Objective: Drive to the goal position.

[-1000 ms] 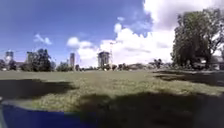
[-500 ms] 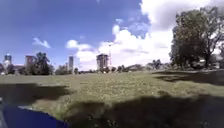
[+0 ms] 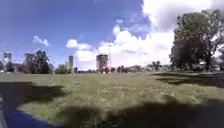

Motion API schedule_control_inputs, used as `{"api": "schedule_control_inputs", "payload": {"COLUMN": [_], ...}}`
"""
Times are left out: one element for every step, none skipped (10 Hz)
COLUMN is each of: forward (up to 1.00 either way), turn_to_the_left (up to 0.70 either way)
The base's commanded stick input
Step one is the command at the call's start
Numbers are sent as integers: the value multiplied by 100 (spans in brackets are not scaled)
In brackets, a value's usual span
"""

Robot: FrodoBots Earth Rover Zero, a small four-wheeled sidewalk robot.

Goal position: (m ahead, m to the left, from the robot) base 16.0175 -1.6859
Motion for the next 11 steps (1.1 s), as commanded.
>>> {"api": "schedule_control_inputs", "payload": {"forward": [70,70,70,70,70,70,70,70,70,70,70], "turn_to_the_left": [0,0,0,0,0,0,0,0,0,0,0]}}
